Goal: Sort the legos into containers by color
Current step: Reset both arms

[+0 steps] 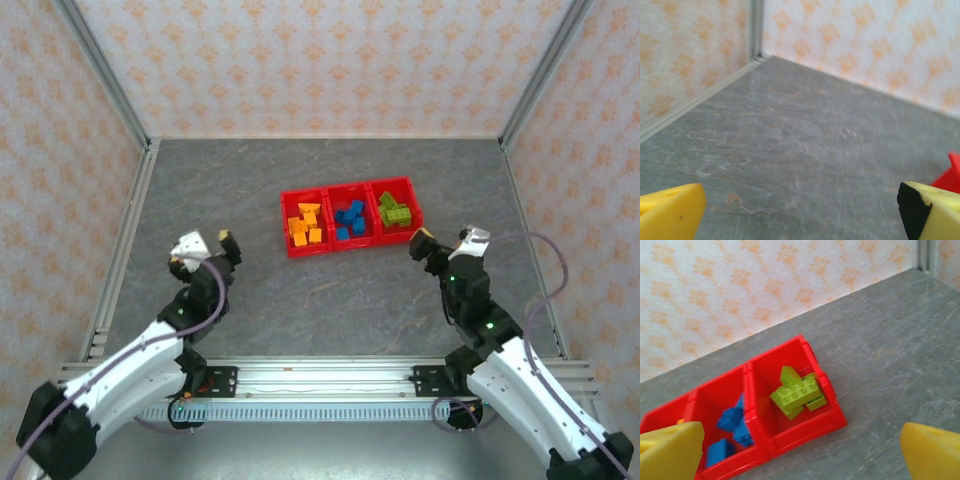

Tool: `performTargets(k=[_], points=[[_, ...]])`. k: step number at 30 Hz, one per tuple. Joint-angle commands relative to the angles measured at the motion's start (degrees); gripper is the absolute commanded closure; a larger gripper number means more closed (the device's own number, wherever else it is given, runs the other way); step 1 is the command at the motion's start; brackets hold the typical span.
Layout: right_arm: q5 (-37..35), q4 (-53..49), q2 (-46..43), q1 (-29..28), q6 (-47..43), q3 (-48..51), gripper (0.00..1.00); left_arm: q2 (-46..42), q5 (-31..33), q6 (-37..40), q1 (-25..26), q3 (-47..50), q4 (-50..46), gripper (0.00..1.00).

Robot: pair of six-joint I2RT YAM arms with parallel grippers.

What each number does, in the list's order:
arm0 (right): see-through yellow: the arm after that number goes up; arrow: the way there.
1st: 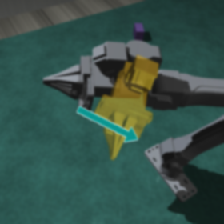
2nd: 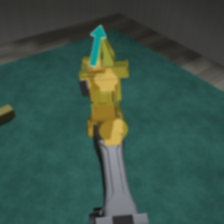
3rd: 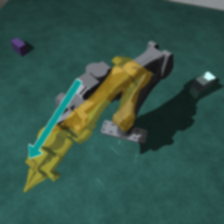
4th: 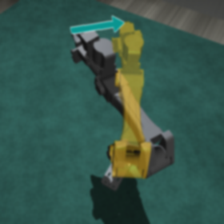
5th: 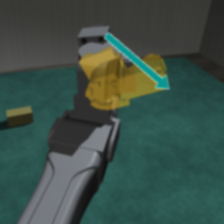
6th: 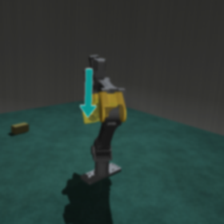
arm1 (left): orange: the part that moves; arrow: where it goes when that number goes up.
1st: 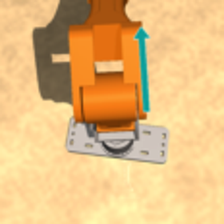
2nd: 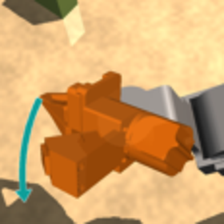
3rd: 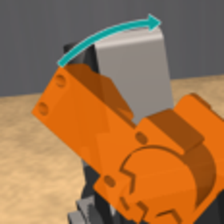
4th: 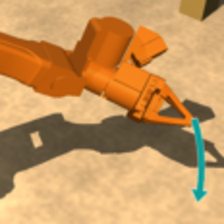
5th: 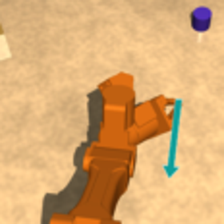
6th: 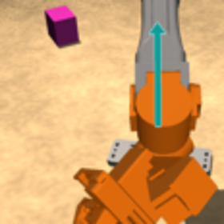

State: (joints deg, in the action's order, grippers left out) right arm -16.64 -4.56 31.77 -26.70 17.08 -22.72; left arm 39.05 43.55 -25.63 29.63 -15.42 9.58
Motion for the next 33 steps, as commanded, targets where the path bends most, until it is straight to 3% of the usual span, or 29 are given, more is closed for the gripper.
performTargets(k=[1,5,8,12,13,15,18,20,21,23,25,27,29,33], points=[[-13.4,20.0,6.7,0.9,-7.8,5.4,0.01,-9.0,6.0,-2.7,-0.8,6.7,9.2,0.01],[-8.7,44.7,19.2,8.8,-16.2,11.5,0.0,-17.1,8.7,-0.4,-0.8,11.4,9.4,0.01],[-4.2,51.4,30.3,14.9,-14.5,10.3,0.0,-20.0,10.2,0.0,-0.9,12.2,7.0,0.01],[-2.5,63.8,45.0,17.0,-15.0,9.3,0.0,-21.1,11.9,2.3,-0.9,14.1,11.4,0.01],[-1.3,58.3,46.8,17.0,-15.3,5.7,0.0,-20.7,12.2,3.4,-1.0,14.4,13.2,0.01],[-0.1,58.2,50.2,17.1,-18.2,3.1,0.0,-19.1,11.1,6.9,-1.1,15.1,17.9,0.01],[4.1,60.6,51.6,17.1,-23.0,2.9,0.0,-14.6,9.4,10.6,-2.2,15.7,25.2,0.01],[1.6,74.0,54.1,17.8,-22.8,7.9,0.0,-10.4,5.6,13.4,-3.3,16.0,31.1,0.01],[1.1,74.6,53.6,18.6,-21.1,9.0,0.0,-7.5,4.4,14.6,-3.8,15.8,34.3,0.01],[7.1,75.4,53.0,20.9,-19.9,10.5,0.0,-1.8,3.5,16.6,-4.4,14.9,39.1,0.01],[7.3,86.3,58.0,21.6,-20.3,12.8,0.0,4.3,0.6,20.8,-5.1,13.2,43.5,0.0],[8.4,76.0,54.6,22.0,-19.1,10.3,0.0,10.0,-1.1,24.5,-6.0,11.6,47.1,0.01],[7.9,80.8,56.4,22.2,-19.2,11.4,0.0,15.6,-4.7,26.9,-7.9,10.9,51.0,0.01],[6.8,77.9,55.5,22.1,-18.7,10.7,0.0,26.4,-9.8,25.5,-12.9,10.9,58.1,0.0]])
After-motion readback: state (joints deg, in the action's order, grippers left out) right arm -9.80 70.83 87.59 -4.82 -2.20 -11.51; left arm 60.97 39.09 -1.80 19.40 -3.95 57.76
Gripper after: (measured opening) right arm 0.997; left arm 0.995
